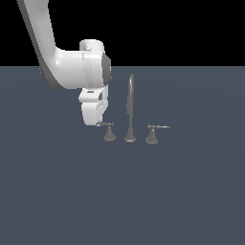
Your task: Turn on the faucet by rotating a designated handle.
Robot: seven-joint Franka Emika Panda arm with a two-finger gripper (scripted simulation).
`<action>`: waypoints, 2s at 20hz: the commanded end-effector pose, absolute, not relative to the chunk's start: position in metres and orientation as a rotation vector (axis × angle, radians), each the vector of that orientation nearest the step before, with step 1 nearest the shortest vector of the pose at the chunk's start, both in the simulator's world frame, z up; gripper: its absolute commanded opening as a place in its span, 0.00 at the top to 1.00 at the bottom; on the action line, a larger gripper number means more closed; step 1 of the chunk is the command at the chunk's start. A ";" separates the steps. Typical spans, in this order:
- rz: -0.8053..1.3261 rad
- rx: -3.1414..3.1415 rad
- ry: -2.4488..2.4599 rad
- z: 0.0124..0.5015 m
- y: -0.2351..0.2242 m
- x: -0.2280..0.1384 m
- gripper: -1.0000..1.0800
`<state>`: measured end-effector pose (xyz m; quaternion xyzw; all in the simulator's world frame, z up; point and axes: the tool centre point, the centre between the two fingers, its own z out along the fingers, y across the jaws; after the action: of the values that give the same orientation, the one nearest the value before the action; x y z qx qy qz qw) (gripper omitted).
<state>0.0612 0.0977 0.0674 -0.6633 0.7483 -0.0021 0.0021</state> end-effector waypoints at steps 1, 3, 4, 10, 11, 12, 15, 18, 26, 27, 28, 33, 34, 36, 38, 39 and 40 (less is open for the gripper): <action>0.001 -2.088 2.347 0.065 0.105 0.051 1.00; 0.000 -2.087 2.348 0.065 0.108 0.045 1.00; 0.000 -2.087 2.348 0.065 0.108 0.045 1.00; -0.010 -2.084 2.341 0.067 0.105 0.038 1.00; -0.009 -2.084 2.342 0.067 0.105 0.034 1.00; -0.008 -2.084 2.342 0.066 0.104 0.031 1.00; -0.006 -2.085 2.344 0.066 0.103 0.021 1.00; -0.003 -2.086 2.346 0.066 0.101 0.011 1.00; 0.000 -2.100 2.325 0.067 0.101 -0.001 1.00; 0.000 -2.099 2.327 0.066 0.097 -0.003 1.00; 0.000 -2.098 2.330 0.066 0.092 -0.006 1.00; 0.000 -2.090 2.343 0.065 0.069 -0.018 1.00; 0.000 -2.089 2.346 0.065 0.064 -0.021 1.00; 0.008 -2.124 2.297 0.067 0.092 -0.018 1.00; 0.006 -2.116 2.308 0.067 0.076 -0.016 1.00; 0.005 -2.113 2.313 0.066 0.068 -0.015 1.00; 0.004 -2.109 2.318 0.066 0.061 -0.014 1.00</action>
<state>-0.0172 0.0846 0.0673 -0.6829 0.7305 0.0037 0.0067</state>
